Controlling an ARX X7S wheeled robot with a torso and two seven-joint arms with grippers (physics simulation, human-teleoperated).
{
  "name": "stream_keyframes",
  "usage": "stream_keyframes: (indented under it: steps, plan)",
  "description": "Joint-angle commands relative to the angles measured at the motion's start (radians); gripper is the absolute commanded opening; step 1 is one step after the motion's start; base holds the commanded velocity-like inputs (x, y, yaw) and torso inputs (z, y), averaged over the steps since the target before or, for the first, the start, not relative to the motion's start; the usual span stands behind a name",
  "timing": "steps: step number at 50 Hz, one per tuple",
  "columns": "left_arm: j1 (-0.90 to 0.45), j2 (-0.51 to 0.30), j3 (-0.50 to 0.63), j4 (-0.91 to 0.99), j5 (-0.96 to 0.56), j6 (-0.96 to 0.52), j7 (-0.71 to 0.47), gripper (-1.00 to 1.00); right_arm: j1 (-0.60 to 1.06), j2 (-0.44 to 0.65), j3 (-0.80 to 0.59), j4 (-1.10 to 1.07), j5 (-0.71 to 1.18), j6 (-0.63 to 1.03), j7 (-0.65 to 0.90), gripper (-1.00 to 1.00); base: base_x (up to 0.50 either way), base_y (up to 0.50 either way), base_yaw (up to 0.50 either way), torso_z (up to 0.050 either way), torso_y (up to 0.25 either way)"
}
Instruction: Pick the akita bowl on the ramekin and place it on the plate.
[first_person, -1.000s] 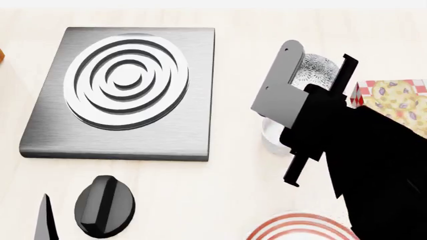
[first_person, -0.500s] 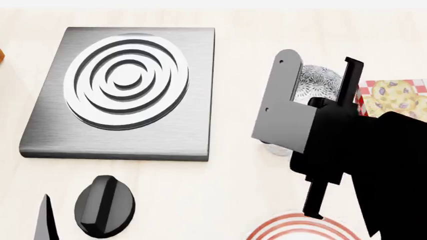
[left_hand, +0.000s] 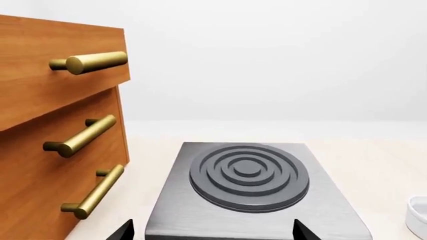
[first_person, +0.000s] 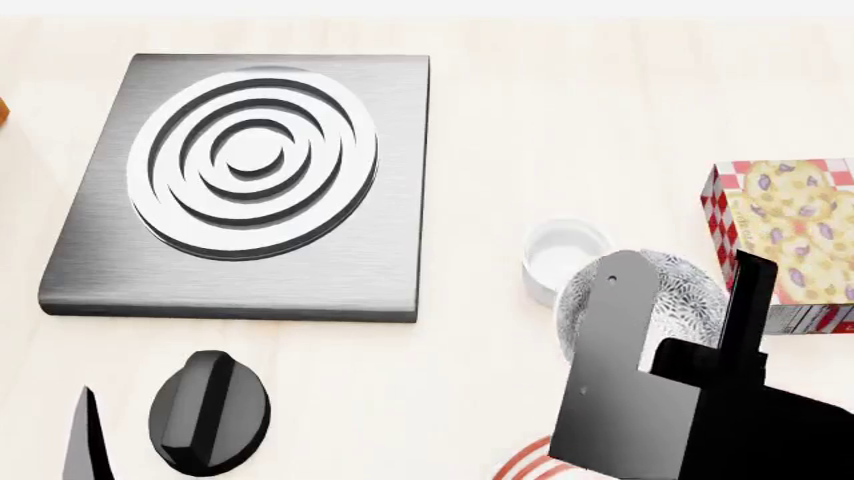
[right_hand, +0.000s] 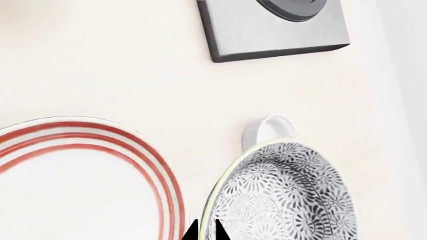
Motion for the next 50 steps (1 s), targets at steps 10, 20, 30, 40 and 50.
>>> stream_keyframes:
  steps: [10,20,30,40,50]
  plan:
    - [-0.004,-0.007,0.012,-0.001,0.004,0.0,-0.009,1.0,-0.139,0.214,0.093,-0.214,0.158,-0.05,0.16,-1.0,0.0,0.0,0.0,0.0,0.0]
    - [-0.003,-0.01,0.011,-0.002,0.002,0.002,-0.015,1.0,-0.21,0.297,0.092,-0.255,0.227,-0.128,0.254,-1.0,0.0,0.0,0.0,0.0,0.001]
    - [0.0,-0.013,0.016,-0.002,0.005,0.006,-0.019,1.0,-0.259,0.348,0.065,-0.298,0.242,-0.177,0.313,-1.0,0.0,0.0,0.0,0.0,0.0]
    - [-0.003,-0.015,0.021,-0.005,0.006,0.007,-0.022,1.0,-0.326,0.366,0.015,-0.279,0.221,-0.249,0.373,-1.0,0.0,0.0,0.0,0.0,0.0]
    - [-0.005,-0.018,0.021,-0.006,0.003,0.007,-0.026,1.0,-0.389,0.341,-0.034,-0.23,0.175,-0.313,0.426,-1.0,0.0,0.0,0.0,0.0,0.001]
